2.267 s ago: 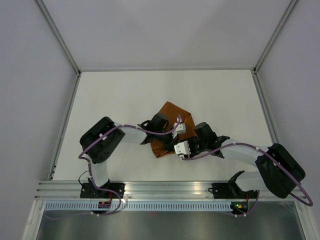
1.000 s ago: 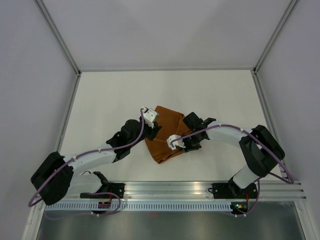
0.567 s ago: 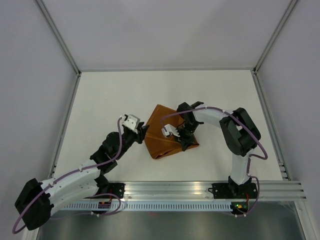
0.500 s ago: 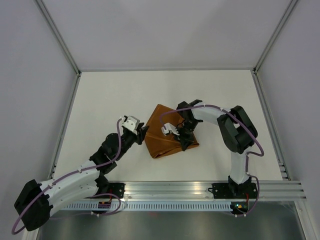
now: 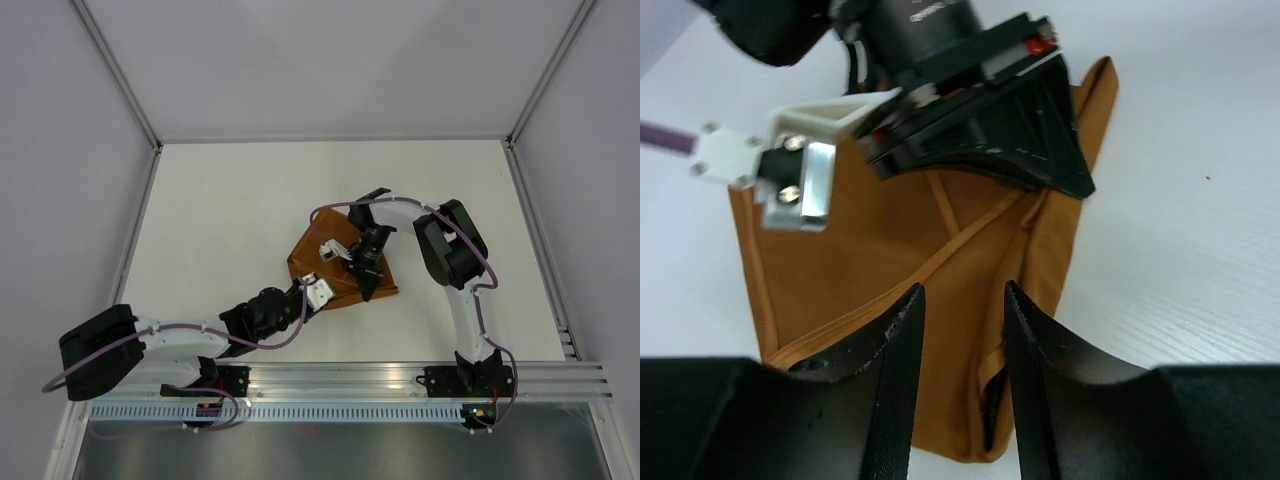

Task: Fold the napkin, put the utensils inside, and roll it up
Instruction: Roll the napkin with the utensil

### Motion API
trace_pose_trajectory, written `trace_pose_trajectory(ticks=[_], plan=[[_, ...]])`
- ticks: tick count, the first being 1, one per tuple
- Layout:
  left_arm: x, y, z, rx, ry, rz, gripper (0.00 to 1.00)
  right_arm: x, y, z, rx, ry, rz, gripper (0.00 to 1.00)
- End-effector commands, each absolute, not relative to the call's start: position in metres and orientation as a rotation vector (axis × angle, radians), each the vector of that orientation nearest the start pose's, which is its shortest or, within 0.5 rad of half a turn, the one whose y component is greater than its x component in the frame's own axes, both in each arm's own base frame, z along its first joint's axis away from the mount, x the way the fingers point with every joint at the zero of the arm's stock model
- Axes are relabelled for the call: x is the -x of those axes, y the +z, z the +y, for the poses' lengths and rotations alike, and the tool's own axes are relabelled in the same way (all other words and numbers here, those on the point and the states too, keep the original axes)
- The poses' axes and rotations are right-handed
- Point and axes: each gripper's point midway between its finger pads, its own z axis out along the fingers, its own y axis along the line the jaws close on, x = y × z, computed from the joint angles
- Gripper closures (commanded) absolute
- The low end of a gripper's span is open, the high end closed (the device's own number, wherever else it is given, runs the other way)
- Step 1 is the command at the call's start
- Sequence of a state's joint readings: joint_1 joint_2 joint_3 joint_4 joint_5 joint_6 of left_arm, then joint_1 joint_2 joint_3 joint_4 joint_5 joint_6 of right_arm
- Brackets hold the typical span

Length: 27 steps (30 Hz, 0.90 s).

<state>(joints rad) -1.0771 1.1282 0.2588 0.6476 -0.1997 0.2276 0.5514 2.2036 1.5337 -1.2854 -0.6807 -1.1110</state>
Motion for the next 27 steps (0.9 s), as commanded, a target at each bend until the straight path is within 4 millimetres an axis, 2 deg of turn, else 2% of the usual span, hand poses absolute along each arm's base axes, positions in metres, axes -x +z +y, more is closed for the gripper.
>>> trace_pose_trajectory(ticks=[1,3,4,9,10,12,14,23,27], plan=[[-0.204,0.141,-0.311,-1.032,-0.377,1.345,0.57,-0.227,-0.029,0.219,2.214,1.097,2.245,0.98],[-0.202,0.14,-0.321,-1.075,-0.359,1.317,0.54,-0.225,-0.031,0.22,2.212,1.137,2.284,0.98],[-0.202,0.13,-0.324,-1.108,-0.344,1.325,0.53,-0.222,-0.034,0.217,2.211,1.165,2.313,0.97],[-0.196,0.115,-0.342,-1.218,-0.312,1.292,0.52,-0.221,-0.036,0.217,2.195,1.217,2.364,0.98],[-0.194,0.104,-0.345,-1.251,-0.299,1.298,0.52,-0.221,-0.037,0.216,2.19,1.226,2.374,0.98],[-0.192,0.098,-0.35,-1.289,-0.278,1.287,0.52,-0.221,-0.037,0.216,2.183,1.229,2.38,0.98],[-0.191,0.086,-0.353,-1.328,-0.263,1.286,0.51,-0.223,-0.038,0.215,2.174,1.223,2.388,0.98],[-0.184,0.069,-0.365,-1.412,-0.287,1.28,0.46,-0.226,-0.047,0.21,2.147,1.224,2.43,0.98],[-0.182,0.055,-0.369,-1.456,-0.292,1.292,0.46,-0.228,-0.048,0.21,2.128,1.239,2.437,0.98]])
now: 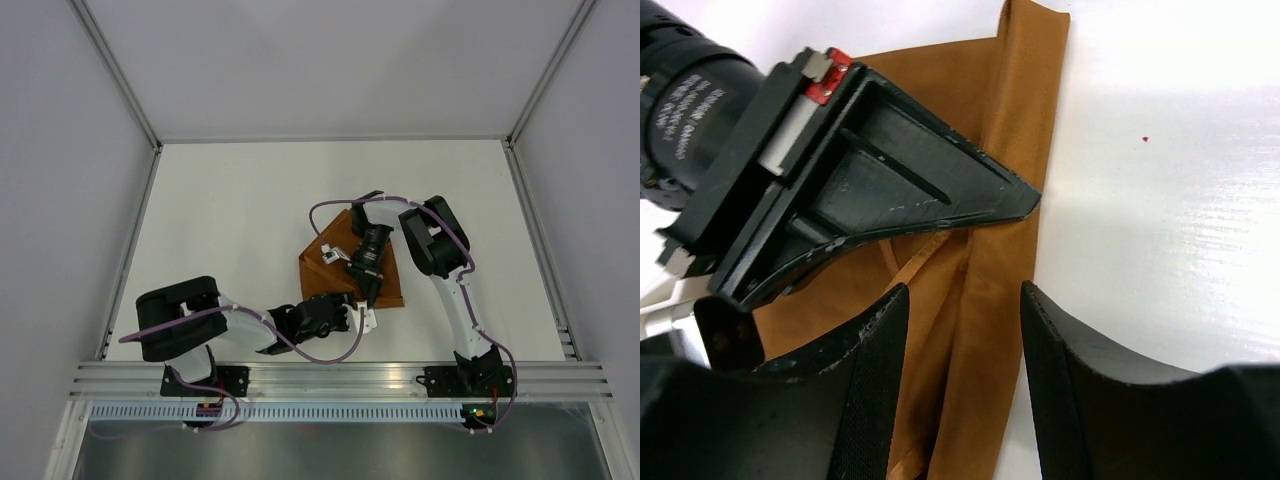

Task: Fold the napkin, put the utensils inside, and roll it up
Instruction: Roll the napkin with the utensil

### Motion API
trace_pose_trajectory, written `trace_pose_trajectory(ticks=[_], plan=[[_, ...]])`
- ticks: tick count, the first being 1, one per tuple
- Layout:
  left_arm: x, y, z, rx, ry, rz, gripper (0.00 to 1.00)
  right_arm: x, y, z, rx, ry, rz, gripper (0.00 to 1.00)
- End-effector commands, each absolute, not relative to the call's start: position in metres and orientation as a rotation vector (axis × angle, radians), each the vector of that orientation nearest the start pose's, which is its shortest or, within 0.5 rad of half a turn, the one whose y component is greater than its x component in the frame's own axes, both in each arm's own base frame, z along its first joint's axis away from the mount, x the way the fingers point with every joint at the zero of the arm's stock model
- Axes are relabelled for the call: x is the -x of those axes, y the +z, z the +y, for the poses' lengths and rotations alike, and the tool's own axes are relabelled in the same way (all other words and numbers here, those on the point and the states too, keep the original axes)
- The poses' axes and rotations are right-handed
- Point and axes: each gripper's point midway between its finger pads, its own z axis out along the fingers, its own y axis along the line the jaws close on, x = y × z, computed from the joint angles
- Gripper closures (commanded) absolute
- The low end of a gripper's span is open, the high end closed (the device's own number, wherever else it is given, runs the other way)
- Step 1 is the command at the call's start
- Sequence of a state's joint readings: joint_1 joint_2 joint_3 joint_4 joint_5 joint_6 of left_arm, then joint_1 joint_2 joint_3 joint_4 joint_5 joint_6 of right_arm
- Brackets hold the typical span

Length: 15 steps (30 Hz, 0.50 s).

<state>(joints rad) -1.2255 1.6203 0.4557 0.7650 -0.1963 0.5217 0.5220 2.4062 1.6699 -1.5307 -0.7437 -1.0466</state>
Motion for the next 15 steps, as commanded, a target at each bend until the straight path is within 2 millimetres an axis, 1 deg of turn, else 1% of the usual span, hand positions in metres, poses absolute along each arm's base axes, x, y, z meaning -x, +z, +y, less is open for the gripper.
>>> trace_pose_trajectory(ticks=[1,3,4,5,9,13,15], plan=[[-0.182,0.052,-0.37,-1.468,-0.289,1.3,0.46,-0.229,-0.047,0.21,2.127,1.239,2.436,0.98],[-0.18,0.049,-0.374,-1.482,-0.304,1.3,0.46,-0.229,-0.047,0.209,2.123,1.245,2.44,0.98],[-0.18,0.044,-0.374,-1.494,-0.304,1.31,0.46,-0.23,-0.047,0.21,2.122,1.248,2.44,0.98],[-0.18,0.046,-0.378,-1.493,-0.312,1.304,0.46,-0.23,-0.047,0.21,2.115,1.251,2.447,0.99],[-0.179,0.04,-0.381,-1.507,-0.321,1.32,0.45,-0.23,-0.047,0.209,2.109,1.258,2.454,0.99],[-0.18,0.029,-0.38,-1.525,-0.313,1.35,0.46,-0.231,-0.047,0.21,2.101,1.267,2.453,0.99],[-0.18,0.023,-0.377,-1.531,-0.311,1.371,0.5,-0.23,-0.046,0.209,2.1,1.273,2.458,0.99]])
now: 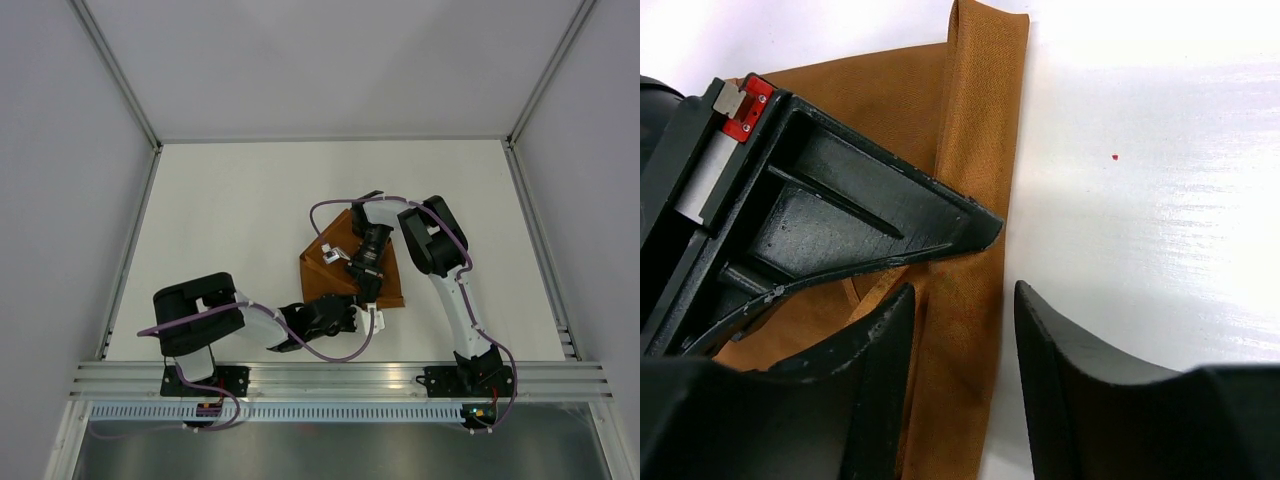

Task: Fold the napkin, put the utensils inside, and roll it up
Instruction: Roll the napkin with the utensil

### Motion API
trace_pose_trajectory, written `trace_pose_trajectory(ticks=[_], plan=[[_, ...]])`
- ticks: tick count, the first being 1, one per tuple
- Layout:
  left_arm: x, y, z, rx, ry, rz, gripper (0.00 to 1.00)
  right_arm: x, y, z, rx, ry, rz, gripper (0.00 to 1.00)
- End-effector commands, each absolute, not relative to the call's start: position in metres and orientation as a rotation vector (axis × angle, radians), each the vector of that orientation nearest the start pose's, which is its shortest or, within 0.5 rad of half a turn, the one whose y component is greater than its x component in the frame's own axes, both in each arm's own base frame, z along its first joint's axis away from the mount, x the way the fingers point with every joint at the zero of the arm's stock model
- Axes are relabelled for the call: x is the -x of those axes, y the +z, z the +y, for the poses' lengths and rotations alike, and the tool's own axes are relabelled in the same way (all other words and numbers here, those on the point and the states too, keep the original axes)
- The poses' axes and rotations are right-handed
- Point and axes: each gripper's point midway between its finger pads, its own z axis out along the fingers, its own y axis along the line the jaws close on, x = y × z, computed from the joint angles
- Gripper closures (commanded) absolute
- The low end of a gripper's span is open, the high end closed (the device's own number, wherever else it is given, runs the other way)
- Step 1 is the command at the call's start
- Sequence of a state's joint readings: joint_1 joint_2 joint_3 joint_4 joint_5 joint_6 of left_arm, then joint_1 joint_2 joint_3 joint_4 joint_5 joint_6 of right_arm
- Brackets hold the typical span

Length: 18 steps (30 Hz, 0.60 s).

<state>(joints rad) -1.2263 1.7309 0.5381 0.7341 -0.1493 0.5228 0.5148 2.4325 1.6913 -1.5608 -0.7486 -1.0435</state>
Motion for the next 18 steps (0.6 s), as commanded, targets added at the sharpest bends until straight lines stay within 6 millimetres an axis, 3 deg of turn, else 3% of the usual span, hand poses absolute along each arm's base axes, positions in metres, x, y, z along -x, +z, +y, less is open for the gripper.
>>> trace_pose_trajectory(ticks=[1,15,18], plan=[[-0.18,0.022,-0.376,-1.531,-0.313,1.379,0.51,-0.231,-0.046,0.209,2.097,1.272,2.457,0.99],[-0.175,-0.002,-0.373,-1.621,-0.446,1.525,0.93,-0.231,-0.044,0.207,2.065,1.324,2.464,0.99],[-0.171,-0.002,-0.374,-1.63,-0.516,1.554,0.98,-0.236,-0.038,0.209,2.03,1.317,2.455,0.92]])
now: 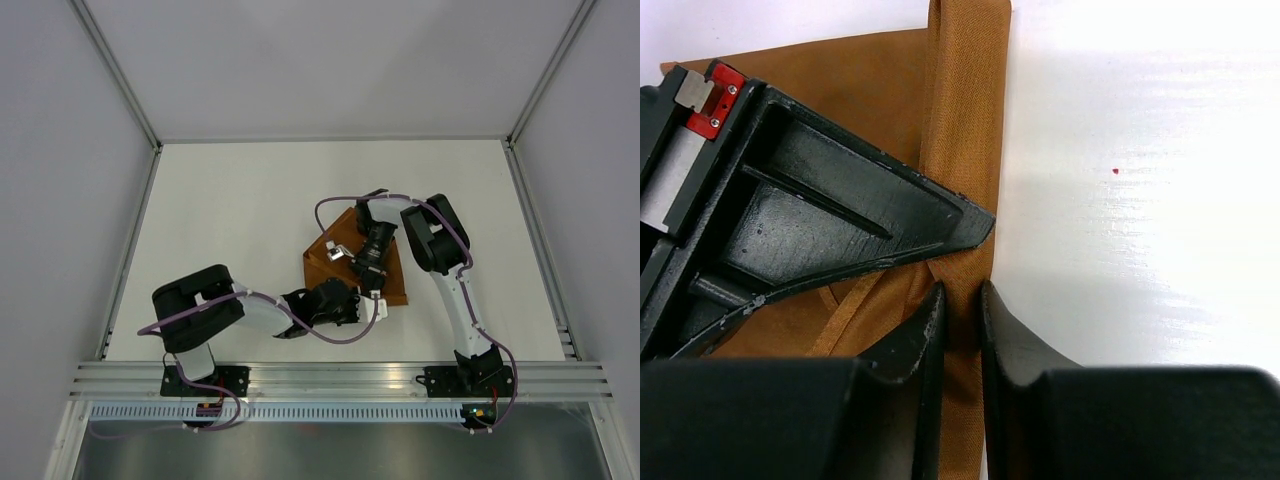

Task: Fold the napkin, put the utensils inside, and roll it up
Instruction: Roll the napkin with the utensil

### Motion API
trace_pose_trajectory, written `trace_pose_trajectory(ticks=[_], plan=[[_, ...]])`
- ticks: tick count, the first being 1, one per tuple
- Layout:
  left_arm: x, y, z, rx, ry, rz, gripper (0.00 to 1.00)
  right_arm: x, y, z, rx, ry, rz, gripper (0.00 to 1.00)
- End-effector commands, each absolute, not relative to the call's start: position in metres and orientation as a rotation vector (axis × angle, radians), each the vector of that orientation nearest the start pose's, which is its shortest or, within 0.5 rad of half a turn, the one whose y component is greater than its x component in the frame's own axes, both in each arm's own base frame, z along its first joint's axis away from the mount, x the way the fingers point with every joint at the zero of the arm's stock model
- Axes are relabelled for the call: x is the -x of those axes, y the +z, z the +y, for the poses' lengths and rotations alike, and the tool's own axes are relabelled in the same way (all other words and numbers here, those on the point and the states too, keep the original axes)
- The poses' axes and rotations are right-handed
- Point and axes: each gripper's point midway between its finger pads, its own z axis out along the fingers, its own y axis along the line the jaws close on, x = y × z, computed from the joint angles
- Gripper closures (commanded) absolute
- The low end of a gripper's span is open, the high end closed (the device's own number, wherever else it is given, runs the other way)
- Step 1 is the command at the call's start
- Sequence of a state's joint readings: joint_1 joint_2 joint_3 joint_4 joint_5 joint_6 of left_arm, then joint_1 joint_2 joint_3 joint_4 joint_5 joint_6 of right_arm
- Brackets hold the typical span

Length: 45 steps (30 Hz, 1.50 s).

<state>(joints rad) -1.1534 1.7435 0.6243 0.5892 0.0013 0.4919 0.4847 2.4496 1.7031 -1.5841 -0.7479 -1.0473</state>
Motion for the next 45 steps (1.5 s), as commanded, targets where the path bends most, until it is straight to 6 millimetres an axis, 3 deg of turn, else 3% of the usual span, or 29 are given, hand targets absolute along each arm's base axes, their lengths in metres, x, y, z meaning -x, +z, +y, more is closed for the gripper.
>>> trace_pose_trajectory(ticks=[1,2,8,14,16,17,19,20,21,23,25,26,27,28,29,30,32,33,35,36,38,45], plan=[[-0.171,-0.002,-0.374,-1.624,-0.536,1.567,0.98,-0.237,-0.036,0.211,2.013,1.328,2.446,0.89],[-0.169,-0.003,-0.373,-1.632,-0.569,1.583,0.98,-0.239,-0.034,0.212,1.997,1.328,2.44,0.8],[-0.165,0.001,-0.372,-1.613,-0.723,1.636,0.98,-0.266,0.002,0.224,1.835,1.263,2.369,0.52],[-0.167,0.005,-0.369,-1.57,-0.83,1.683,0.98,-0.301,0.036,0.227,1.594,1.16,2.337,0.49],[-0.17,0.006,-0.368,-1.542,-0.88,1.706,0.98,-0.319,0.039,0.22,1.498,1.099,2.322,0.49],[-0.171,0.008,-0.367,-1.531,-0.898,1.712,0.98,-0.325,0.05,0.218,1.478,1.063,2.278,0.49],[-0.171,0.012,-0.368,-1.498,-0.962,1.723,0.98,-0.34,0.047,0.201,1.418,0.97,2.252,0.49],[-0.177,0.013,-0.365,-1.474,-0.977,1.739,0.98,-0.345,0.059,0.198,1.408,0.923,2.206,0.49],[-0.178,0.014,-0.365,-1.462,-0.999,1.743,0.98,-0.339,0.053,0.187,1.383,0.914,2.219,0.5],[-0.181,0.018,-0.364,-1.429,-1.058,1.757,0.98,-0.351,0.066,0.181,1.37,0.816,2.122,0.5],[-0.18,0.022,-0.366,-1.411,-1.12,1.766,0.98,-0.337,0.059,0.172,1.377,0.786,2.1,0.5],[-0.183,0.017,-0.364,-1.401,-1.138,1.79,0.98,-0.344,0.076,0.173,1.376,0.718,2.002,0.5],[-0.183,0.016,-0.365,-1.393,-1.158,1.802,0.98,-0.328,0.066,0.17,1.406,0.72,1.987,0.49],[-0.183,0.018,-0.367,-1.387,-1.198,1.805,0.98,-0.324,0.069,0.17,1.414,0.705,1.95,0.48],[-0.184,0.014,-0.366,-1.376,-1.218,1.826,0.98,-0.329,0.086,0.17,1.415,0.642,1.858,0.48],[-0.184,0.014,-0.367,-1.372,-1.239,1.827,0.98,-0.315,0.078,0.169,1.464,0.635,1.821,0.48],[-0.185,0.013,-0.367,-1.36,-1.281,1.84,0.98,-0.309,0.09,0.17,1.489,0.568,1.722,0.46],[-0.186,0.013,-0.368,-1.353,-1.295,1.839,0.98,-0.297,0.081,0.169,1.516,0.567,1.714,0.45],[-0.187,0.015,-0.367,-1.328,-1.338,1.85,0.98,-0.288,0.087,0.173,1.571,0.527,1.618,0.45],[-0.188,0.012,-0.366,-1.325,-1.347,1.86,0.98,-0.275,0.078,0.176,1.599,0.535,1.611,0.45],[-0.189,0.014,-0.364,-1.314,-1.377,1.863,0.98,-0.268,0.083,0.181,1.633,0.5,1.539,0.45],[-0.194,0.011,-0.365,-1.276,-1.433,1.9,0.98,-0.224,0.062,0.209,1.78,0.429,1.407,0.44]])
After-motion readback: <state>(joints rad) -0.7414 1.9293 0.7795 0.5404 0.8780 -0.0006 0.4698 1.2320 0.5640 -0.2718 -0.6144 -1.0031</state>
